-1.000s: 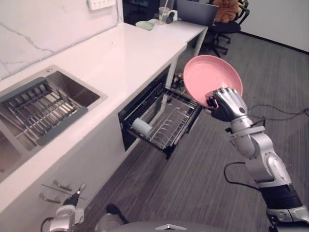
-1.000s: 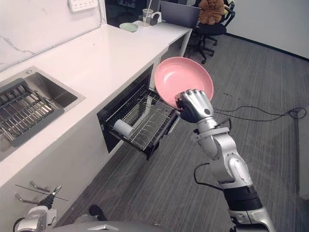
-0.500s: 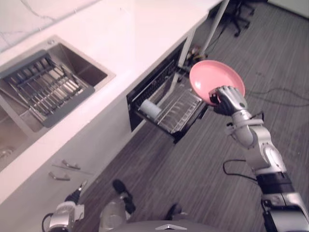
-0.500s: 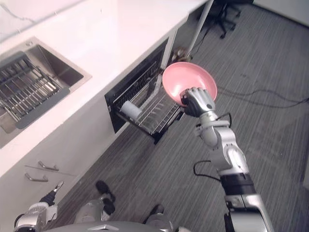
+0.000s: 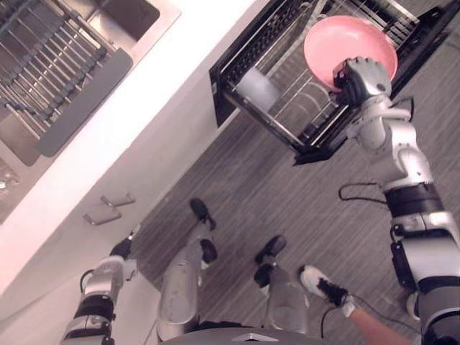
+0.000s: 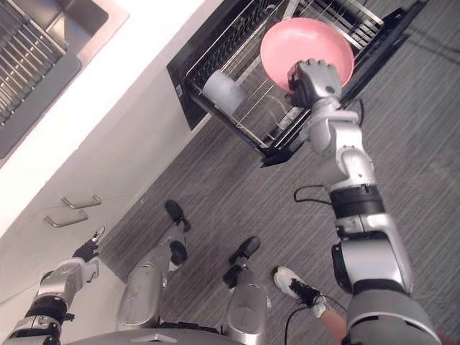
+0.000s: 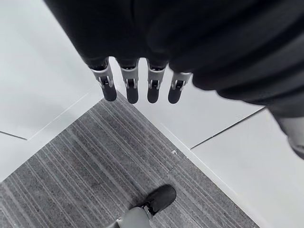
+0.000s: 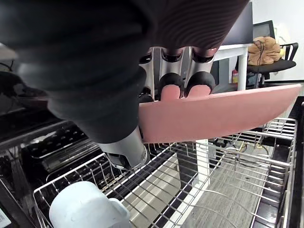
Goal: Walk over to the sink, pick up the cup, carry it to the dishwasher, place the cup inside the dishwasher, then close the dishwasher door
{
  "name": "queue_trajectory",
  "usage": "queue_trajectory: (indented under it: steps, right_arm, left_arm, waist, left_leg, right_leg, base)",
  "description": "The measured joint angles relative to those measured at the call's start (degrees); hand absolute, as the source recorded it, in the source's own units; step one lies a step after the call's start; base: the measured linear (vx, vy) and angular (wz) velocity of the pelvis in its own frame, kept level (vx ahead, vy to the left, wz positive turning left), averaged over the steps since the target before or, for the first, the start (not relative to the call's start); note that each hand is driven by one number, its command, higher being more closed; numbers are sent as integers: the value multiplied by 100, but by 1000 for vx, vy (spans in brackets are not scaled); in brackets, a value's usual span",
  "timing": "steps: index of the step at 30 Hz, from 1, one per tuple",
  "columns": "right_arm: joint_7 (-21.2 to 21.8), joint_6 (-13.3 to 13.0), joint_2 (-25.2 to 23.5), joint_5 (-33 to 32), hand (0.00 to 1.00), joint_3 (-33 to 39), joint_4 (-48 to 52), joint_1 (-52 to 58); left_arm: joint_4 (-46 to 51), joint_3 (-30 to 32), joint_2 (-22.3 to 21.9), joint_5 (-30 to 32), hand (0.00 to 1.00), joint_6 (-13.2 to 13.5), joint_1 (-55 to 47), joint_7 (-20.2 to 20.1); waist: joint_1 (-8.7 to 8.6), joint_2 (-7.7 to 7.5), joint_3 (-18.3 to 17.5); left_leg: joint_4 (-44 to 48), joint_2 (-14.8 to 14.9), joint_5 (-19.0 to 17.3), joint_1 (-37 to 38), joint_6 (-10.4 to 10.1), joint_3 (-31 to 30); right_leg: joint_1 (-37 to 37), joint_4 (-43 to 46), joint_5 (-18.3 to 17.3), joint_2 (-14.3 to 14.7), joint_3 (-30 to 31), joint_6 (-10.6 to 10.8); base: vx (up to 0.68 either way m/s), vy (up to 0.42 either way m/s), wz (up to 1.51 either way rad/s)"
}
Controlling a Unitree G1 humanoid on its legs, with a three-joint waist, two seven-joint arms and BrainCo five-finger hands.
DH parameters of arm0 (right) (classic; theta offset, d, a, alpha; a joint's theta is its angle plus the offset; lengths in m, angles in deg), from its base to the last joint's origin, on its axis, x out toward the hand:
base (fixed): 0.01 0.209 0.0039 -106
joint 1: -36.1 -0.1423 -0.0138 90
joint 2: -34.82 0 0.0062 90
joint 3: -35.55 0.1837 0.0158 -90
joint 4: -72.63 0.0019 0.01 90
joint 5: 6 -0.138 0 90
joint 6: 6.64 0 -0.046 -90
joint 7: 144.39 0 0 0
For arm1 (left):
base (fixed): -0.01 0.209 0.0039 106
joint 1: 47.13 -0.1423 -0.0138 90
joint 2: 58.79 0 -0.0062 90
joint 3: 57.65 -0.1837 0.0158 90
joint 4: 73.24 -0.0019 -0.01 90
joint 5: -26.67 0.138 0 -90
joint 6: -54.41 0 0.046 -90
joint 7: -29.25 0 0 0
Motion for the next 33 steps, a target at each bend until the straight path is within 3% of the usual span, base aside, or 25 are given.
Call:
queue_trajectory:
  steps: [8, 9, 15, 20, 23, 29, 33]
  right_arm:
    - [364, 450, 41, -768, 100, -413, -1185, -1151]
    - [424, 493, 54, -882, 0, -460, -1333, -1234]
    - [406, 631, 176, -1124, 0, -652, -1755, -1457]
    - [53, 671, 240, -1131, 0, -616, -1935, -1690]
    - [-213, 547, 341, -1212, 0, -588, -1908, -1744]
    - [-973, 321, 718, -2186, 0, 322, -1379, -1551]
    - [-1378, 333, 820, -3539, 0, 1293, -1181, -925]
  left_arm:
    - [-219, -280, -8, -161, 0, 22, 716, 30]
    - [-241, -330, -8, -172, 0, 22, 774, 30]
    - [-361, -519, -98, -364, 0, 27, 815, 25]
    - [-361, -621, -232, -390, 0, 109, 806, 27]
    - [-338, -639, -280, -422, 0, 171, 752, 46]
    - [25, -642, -289, -496, 0, 288, 406, 161]
    - [117, -640, -300, -494, 0, 367, 157, 260]
  waist:
    - [263, 213, 236]
    - [262, 262, 265]
    - [290, 387, 323]
    - [256, 397, 327]
    - [219, 397, 327]
    - [-53, 396, 327]
    - [-224, 395, 326]
  left_leg:
    - [3, -113, 108, -517, -19, -566]
    - [3, -134, 112, -538, -14, -604]
    - [-3, -225, 164, -615, -71, -911]
    - [-19, -234, 232, -585, -160, -1098]
    - [-202, -277, 316, -393, -257, -1136]
    - [-330, -319, 366, -37, -253, -1216]
    - [-334, -317, 349, 268, -278, -1201]
  right_leg:
    - [-543, 201, -66, -111, 181, -9]
    - [-560, 213, -76, -125, 220, -7]
    - [-754, 417, -108, -264, 376, 31]
    - [-809, 574, -184, -309, 437, 2]
    - [-754, 613, -185, -325, 503, 1]
    - [-456, 651, -196, -340, 522, 12]
    - [-216, 736, -279, -354, 649, -1]
  base:
    - [10, 59, 9]
    - [16, 58, 7]
    - [40, 59, -5]
    - [4, 20, -1]
    - [2, 24, -8]
    - [17, -6, 2]
    - [0, 0, 0]
